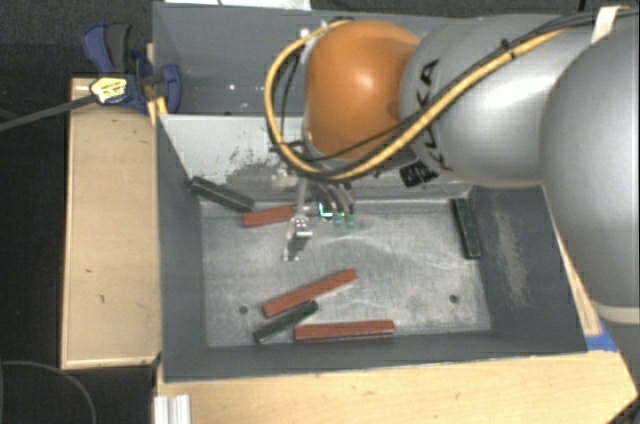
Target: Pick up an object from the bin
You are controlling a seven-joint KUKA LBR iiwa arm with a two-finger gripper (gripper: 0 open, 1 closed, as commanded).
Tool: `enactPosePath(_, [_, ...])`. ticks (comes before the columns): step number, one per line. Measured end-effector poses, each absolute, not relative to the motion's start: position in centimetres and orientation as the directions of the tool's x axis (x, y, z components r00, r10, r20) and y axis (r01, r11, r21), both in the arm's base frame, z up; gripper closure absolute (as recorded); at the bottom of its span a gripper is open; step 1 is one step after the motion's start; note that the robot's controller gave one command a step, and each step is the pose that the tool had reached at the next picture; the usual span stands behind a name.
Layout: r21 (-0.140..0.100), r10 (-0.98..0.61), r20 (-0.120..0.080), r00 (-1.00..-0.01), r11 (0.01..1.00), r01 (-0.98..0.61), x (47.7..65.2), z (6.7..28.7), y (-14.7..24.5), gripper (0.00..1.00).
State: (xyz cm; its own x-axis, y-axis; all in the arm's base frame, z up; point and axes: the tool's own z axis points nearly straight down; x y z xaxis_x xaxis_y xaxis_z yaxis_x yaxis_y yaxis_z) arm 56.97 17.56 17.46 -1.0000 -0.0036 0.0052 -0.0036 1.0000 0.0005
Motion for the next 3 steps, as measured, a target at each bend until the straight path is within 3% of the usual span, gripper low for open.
enactPosePath(1, [0.002, 0.001, -0.003, -1.000, 1.000, 0.001, 57.2, 17.9, 17.5, 0.00])
enactPosePath(2, [0.002, -0.043, -0.007, -0.999, 0.999, -0.043, 52.6, 12.3, 15.9, 0.00])
enactPosePath(3, [0.002, -0.261, -0.007, -0.965, 0.965, -0.261, 52.0, 7.3, 17.0, 1.00])
